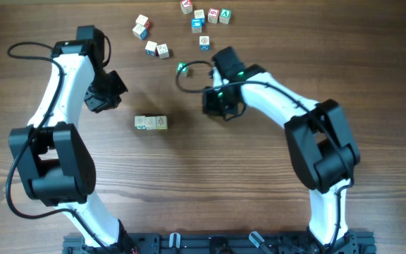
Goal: Form a horizontal line
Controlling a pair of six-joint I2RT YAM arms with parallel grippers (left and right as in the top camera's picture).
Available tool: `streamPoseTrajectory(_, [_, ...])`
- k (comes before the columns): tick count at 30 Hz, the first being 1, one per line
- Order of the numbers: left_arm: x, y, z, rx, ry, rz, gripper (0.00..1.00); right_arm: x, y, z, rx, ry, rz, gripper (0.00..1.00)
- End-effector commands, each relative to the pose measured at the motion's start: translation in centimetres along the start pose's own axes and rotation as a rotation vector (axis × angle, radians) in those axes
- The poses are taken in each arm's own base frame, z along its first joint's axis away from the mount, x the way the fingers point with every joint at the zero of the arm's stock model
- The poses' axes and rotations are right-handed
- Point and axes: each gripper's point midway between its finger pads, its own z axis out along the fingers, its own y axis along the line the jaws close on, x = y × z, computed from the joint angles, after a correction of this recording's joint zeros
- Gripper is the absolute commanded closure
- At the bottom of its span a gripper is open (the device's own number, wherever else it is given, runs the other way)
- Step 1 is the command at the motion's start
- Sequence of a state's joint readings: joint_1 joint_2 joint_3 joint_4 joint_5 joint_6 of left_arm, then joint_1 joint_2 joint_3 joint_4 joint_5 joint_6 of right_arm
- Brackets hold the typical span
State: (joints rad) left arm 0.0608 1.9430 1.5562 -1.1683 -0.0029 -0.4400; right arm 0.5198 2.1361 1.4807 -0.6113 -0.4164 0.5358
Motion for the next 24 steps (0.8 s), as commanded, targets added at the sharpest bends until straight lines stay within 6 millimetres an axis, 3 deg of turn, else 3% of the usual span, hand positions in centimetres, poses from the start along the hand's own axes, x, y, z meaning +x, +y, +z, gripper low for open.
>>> streamPoseTrajectory(1, [-0.6, 0.3, -1.1, 0.0, -0.036, -0.025, 0.96, 1.2, 3.9, -0.1, -0.076, -0.001, -0.104, 0.96])
streamPoseTrajectory(13, [-2.0, 1.3, -1.1, -0.04, -0.092, -0.038, 0.96, 3.1, 8.0, 1.3, -0.125, -0.003, -0.171, 0.95])
streamPoseTrajectory(18, [-2.8, 3.3, -1.2, -0.065, -0.102, -0.097, 0.96, 3.2, 9.0, 1.5, -0.14, -0.018, -0.2, 0.95])
streamPoseTrajectory(24, [-3.7, 6.5, -1.1, -0.074, -0.089, -0.199, 0.96, 2.7, 8.5, 1.6, -0.104, -0.045, -0.195, 0.96])
